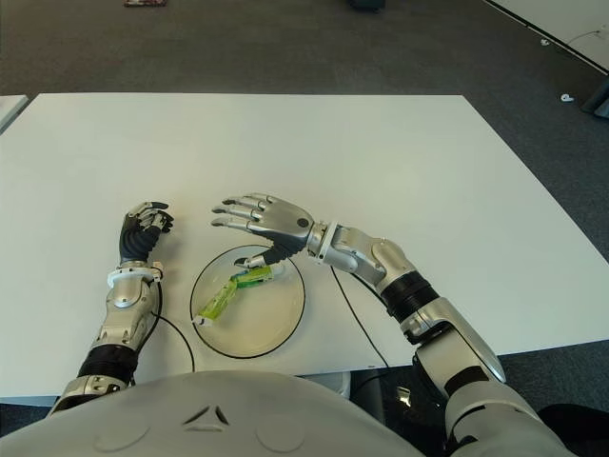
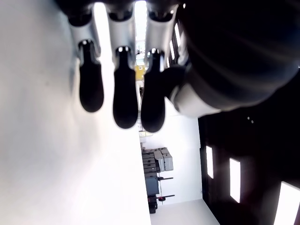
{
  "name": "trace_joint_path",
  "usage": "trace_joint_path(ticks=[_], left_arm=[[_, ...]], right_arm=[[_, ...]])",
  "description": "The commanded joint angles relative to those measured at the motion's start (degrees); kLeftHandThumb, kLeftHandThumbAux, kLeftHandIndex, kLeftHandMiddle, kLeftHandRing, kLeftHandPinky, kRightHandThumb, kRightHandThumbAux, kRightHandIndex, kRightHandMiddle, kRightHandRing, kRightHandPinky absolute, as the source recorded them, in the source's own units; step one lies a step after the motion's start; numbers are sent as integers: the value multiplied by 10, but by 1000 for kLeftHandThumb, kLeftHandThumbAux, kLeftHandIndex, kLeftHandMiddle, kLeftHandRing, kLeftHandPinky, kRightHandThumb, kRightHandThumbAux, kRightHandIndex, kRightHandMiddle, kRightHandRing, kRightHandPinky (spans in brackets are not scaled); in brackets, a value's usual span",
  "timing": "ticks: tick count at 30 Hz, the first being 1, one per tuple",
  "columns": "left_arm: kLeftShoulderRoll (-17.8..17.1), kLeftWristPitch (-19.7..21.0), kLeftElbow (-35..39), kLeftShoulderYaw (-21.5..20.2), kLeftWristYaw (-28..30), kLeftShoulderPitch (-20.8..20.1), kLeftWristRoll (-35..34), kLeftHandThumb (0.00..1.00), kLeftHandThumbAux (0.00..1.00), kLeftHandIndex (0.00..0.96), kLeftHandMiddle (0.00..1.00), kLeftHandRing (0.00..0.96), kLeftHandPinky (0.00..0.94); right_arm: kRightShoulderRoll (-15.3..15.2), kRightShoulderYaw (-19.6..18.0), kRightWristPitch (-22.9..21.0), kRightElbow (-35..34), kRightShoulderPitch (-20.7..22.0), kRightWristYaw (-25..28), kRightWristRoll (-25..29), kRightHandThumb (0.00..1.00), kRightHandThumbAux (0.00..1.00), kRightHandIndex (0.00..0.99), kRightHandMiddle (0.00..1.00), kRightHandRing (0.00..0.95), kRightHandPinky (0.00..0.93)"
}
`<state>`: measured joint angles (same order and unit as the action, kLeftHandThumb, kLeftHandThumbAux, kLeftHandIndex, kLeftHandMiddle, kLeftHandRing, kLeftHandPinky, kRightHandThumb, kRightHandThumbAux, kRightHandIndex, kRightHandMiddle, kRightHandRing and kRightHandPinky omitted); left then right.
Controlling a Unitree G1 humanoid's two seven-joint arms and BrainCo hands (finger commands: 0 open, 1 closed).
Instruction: Put the toothpaste on the table into the plate.
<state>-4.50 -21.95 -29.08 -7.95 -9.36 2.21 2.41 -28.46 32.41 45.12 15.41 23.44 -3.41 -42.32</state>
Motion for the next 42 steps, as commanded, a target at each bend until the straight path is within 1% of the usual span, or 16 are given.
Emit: trace_joint_path(ticks=[1, 4, 8, 14, 16, 18, 19, 22, 26, 28, 29, 33, 36, 39, 41, 42], left_arm=[[12, 30, -4, 5, 0, 20, -1, 707, 719, 430, 548, 551, 517], [13, 33, 1, 5, 0, 22, -1, 707, 720, 430, 540, 542, 511], [13, 29, 1, 4, 5, 21, -2, 707, 719, 430, 553, 558, 541], [10, 14, -12, 4, 14, 16, -7, 706, 718, 431, 578, 578, 557], [8, 9, -19, 4, 18, 14, -9, 706, 717, 432, 586, 584, 559], [7, 6, -22, 3, 19, 13, -9, 706, 717, 432, 590, 587, 559], [7, 4, -25, 2, 19, 12, -9, 706, 717, 432, 592, 589, 560], [7, 0, -30, 1, 21, 10, -10, 706, 717, 432, 593, 593, 561], [5, -2, -38, -1, 23, 7, -13, 706, 717, 432, 593, 596, 566], [4, -8, -43, -1, 20, 5, -10, 706, 717, 431, 590, 598, 568], [3, -13, -46, 0, 16, 5, -6, 706, 717, 431, 590, 598, 569], [0, -26, -57, 1, 10, 2, 1, 706, 717, 432, 591, 598, 569], [-1, -31, -62, 1, 11, 0, 2, 706, 717, 432, 591, 596, 564], [-2, -33, -66, 1, 12, -2, 2, 706, 717, 432, 587, 593, 557], [-2, -35, -68, 2, 11, -3, 2, 706, 717, 432, 587, 593, 556], [-2, -35, -69, 2, 11, -4, 2, 706, 717, 432, 586, 592, 555]], right_arm=[[-6, -38, -4, -42, 13, 49, 72, 340, 234, 0, 0, 0, 0], [2, -57, -16, -64, -4, 57, 88, 351, 226, 0, 0, 0, 0], [16, -79, -29, -84, -32, 60, 114, 371, 203, 0, 0, 0, 0], [26, -107, -50, -102, -72, 73, 162, 356, 186, 0, 0, 0, 0], [36, -129, -61, -97, -97, 65, 191, 331, 205, 0, 0, 0, 0], [46, -141, -70, -97, -109, 63, 204, 316, 218, 0, 0, 0, 0], [59, -149, -87, -101, -119, 58, 214, 311, 229, 0, 0, 0, 0], [93, -171, -126, -100, -139, 44, 239, 297, 289, 0, 0, 0, 0], [133, -201, -142, -68, -146, -2, 242, 290, 380, 0, 0, 0, 0], [155, -214, -145, -69, -155, -32, 237, 301, 467, 0, 0, 0, 33], [166, -221, -148, -66, -160, -48, 236, 303, 483, 0, 0, 0, 40], [192, -243, -171, -65, -177, -81, 233, 326, 611, 20, 15, 18, 126], [203, -251, -185, -67, -185, -93, 229, 360, 680, 62, 54, 60, 162], [215, -267, -188, -45, -193, -112, 239, 397, 759, 140, 119, 125, 205], [223, -272, -188, -38, -194, -118, 244, 410, 789, 193, 143, 146, 214], [226, -274, -187, -35, -193, -120, 246, 512, 768, 271, 160, 160, 220]])
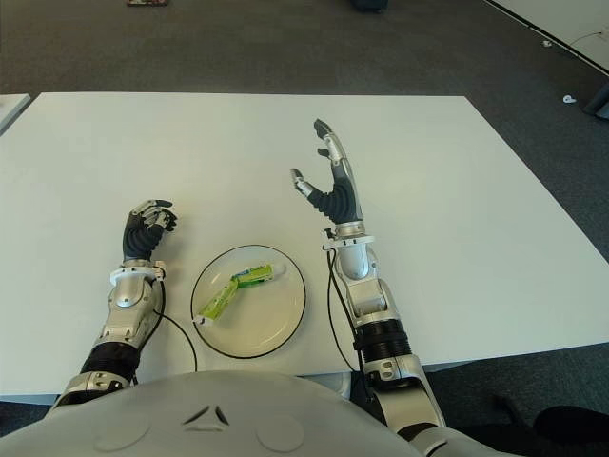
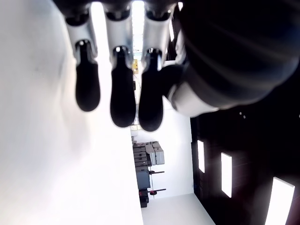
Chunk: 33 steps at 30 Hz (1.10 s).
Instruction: Put the toothpaste on the table into the plate.
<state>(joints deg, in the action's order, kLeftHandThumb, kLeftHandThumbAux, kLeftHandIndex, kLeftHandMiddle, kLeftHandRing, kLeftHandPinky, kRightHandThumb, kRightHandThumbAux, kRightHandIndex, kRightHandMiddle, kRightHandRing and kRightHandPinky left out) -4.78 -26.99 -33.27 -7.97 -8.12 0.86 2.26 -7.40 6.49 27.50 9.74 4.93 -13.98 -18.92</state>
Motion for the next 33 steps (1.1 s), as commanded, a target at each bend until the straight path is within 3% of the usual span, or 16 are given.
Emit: trace_joint_path(ticks=[1, 5, 9, 18, 33], left_arm=[[0, 16, -27, 2, 0, 9, 3, 706, 717, 431, 586, 592, 555], [0, 24, -25, 3, 4, 9, 1, 706, 718, 431, 585, 594, 558], [0, 30, -23, 4, 5, 8, -1, 705, 718, 431, 577, 593, 563], [1, 28, -24, 4, 7, 5, -3, 704, 719, 430, 570, 587, 555], [4, 7, -40, 2, 12, -2, -11, 705, 718, 431, 583, 595, 561]], right_arm=[[21, -18, -7, 26, -8, -17, 19, 549, 760, 299, 166, 165, 223], [32, -35, 15, 81, 3, -13, 56, 665, 739, 390, 285, 234, 265], [32, -53, 36, 139, 18, 3, 90, 684, 737, 407, 345, 297, 330], [40, -77, 70, 223, 32, 30, 133, 680, 736, 410, 386, 373, 405], [46, -88, 117, 314, 41, 50, 137, 687, 728, 423, 408, 390, 408]])
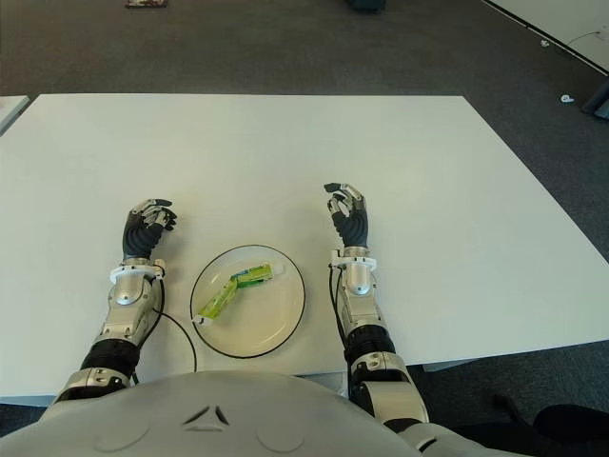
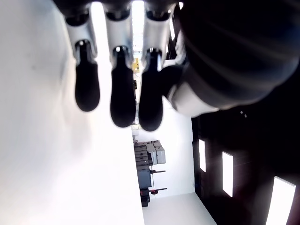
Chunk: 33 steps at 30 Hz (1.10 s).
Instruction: Put the toothpaste on the table into the plate.
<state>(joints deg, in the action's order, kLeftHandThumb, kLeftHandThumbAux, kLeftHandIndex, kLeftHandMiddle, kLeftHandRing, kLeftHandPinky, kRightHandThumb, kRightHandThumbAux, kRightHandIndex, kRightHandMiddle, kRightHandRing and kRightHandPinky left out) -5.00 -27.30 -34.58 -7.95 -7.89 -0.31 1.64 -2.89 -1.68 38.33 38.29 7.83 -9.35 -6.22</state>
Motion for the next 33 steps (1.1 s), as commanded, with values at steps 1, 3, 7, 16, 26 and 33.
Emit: trace_joint_path(ticks=[1, 3, 7, 16, 26, 33], left_arm=[[6, 10, -27, 2, 10, 10, -6, 705, 718, 431, 583, 595, 560], [5, 13, -26, 2, 13, 10, -7, 705, 718, 431, 583, 594, 556], [4, 14, -25, 2, 15, 10, -8, 704, 718, 431, 578, 589, 555], [3, 17, -21, 3, 16, 13, -7, 703, 719, 430, 573, 588, 553], [1, 22, -19, 6, 15, 15, -1, 704, 719, 431, 569, 587, 563], [1, 25, -16, 6, 9, 16, 4, 705, 719, 431, 575, 590, 562]], right_arm=[[0, -8, 7, 34, 13, 5, 10, 687, 728, 423, 408, 390, 407], [0, -10, 7, 47, 13, 6, 11, 688, 728, 424, 409, 390, 402], [2, -15, 9, 65, 16, 8, 14, 689, 728, 425, 417, 396, 409], [5, -23, -19, 71, 12, -4, 11, 697, 726, 430, 426, 396, 396], [4, -21, -51, 54, 4, -17, 6, 701, 726, 431, 418, 386, 391], [5, -20, -57, 49, 2, -15, 8, 701, 726, 432, 421, 384, 391]])
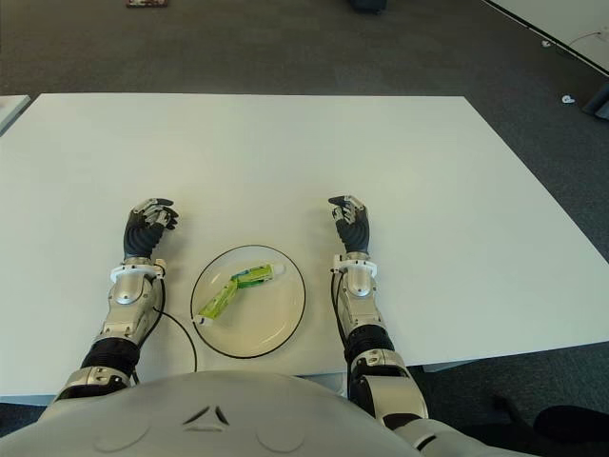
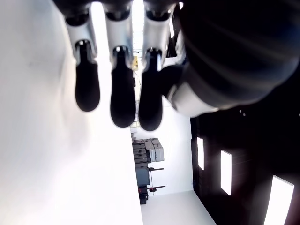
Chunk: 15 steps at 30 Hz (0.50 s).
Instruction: Put the toothpaste on the table into the plate.
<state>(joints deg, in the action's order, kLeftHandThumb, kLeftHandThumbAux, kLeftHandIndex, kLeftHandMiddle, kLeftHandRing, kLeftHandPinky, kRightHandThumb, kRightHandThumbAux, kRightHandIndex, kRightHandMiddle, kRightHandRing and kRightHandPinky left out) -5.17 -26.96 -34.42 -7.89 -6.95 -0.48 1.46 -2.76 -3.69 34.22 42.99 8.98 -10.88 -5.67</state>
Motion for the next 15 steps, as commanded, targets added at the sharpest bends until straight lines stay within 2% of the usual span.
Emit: trace_joint_path(ticks=[1, 10, 15], left_arm=[[2, 22, -17, 5, -1, 18, 7, 705, 719, 431, 577, 591, 558], [5, 28, -13, 4, -1, 18, 6, 704, 719, 430, 571, 585, 545], [5, 38, -9, 4, -2, 19, 6, 704, 719, 431, 577, 593, 559]], right_arm=[[4, 0, -16, 1, -10, 1, 3, 701, 726, 432, 423, 385, 393], [3, 1, -23, -1, -11, 8, 4, 703, 726, 432, 428, 390, 395], [-5, 8, -45, -5, -11, 13, -6, 701, 730, 424, 421, 389, 404]])
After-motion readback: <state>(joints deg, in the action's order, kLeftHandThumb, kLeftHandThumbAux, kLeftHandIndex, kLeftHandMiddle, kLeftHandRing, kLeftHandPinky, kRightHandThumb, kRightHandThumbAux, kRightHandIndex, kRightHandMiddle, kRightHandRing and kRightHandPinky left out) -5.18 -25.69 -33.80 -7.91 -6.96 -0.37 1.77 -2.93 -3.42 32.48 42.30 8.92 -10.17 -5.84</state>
